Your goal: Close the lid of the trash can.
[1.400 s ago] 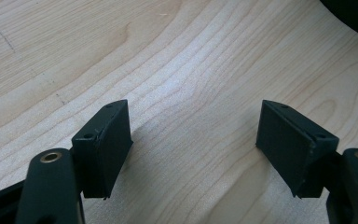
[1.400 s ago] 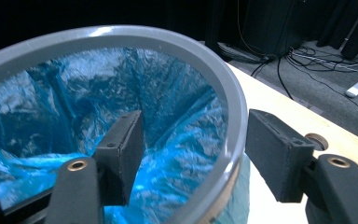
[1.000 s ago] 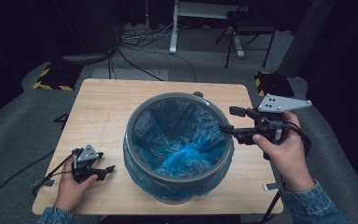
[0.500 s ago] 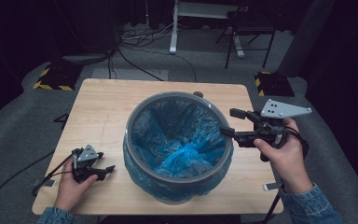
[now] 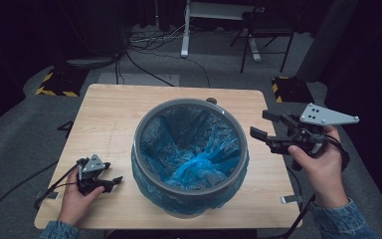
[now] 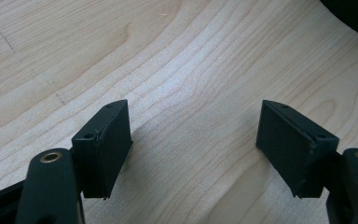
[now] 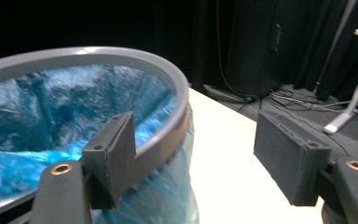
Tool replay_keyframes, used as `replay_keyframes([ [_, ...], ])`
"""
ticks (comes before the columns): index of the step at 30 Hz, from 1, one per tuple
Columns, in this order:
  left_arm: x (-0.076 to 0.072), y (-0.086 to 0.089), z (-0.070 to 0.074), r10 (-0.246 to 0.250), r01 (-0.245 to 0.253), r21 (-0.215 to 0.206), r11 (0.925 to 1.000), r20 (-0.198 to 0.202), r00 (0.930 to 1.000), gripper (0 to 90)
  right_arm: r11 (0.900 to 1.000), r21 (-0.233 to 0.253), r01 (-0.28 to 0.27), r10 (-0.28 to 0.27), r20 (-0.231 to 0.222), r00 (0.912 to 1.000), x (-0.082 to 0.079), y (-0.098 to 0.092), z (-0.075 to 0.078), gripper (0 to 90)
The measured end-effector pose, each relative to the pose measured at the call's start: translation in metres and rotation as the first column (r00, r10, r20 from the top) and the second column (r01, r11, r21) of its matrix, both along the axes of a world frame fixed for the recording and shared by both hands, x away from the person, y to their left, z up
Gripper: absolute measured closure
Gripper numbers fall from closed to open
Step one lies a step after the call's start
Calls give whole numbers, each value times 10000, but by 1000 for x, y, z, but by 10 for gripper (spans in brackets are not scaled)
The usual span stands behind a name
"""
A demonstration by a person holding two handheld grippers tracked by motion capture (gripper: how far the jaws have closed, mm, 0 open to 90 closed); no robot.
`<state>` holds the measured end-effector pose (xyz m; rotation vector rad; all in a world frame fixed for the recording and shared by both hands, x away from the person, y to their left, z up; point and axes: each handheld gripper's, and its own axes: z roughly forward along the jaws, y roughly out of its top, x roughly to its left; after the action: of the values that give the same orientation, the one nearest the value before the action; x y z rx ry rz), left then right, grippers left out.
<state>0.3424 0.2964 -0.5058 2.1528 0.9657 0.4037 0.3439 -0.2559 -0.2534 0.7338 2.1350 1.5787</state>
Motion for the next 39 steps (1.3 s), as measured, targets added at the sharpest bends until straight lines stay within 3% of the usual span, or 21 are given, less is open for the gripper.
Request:
replay_keyframes([
  [15,0,0,0,-9,9,-13,10000,-2,10000,262,9904,-888,1064,-1089,-242,9938,1,-35,-28,305],
  [39,0,0,0,-3,3,-8,10000,0,10000,262,9717,-1684,1653,-1899,-1420,9715,4,-69,-107,271],
])
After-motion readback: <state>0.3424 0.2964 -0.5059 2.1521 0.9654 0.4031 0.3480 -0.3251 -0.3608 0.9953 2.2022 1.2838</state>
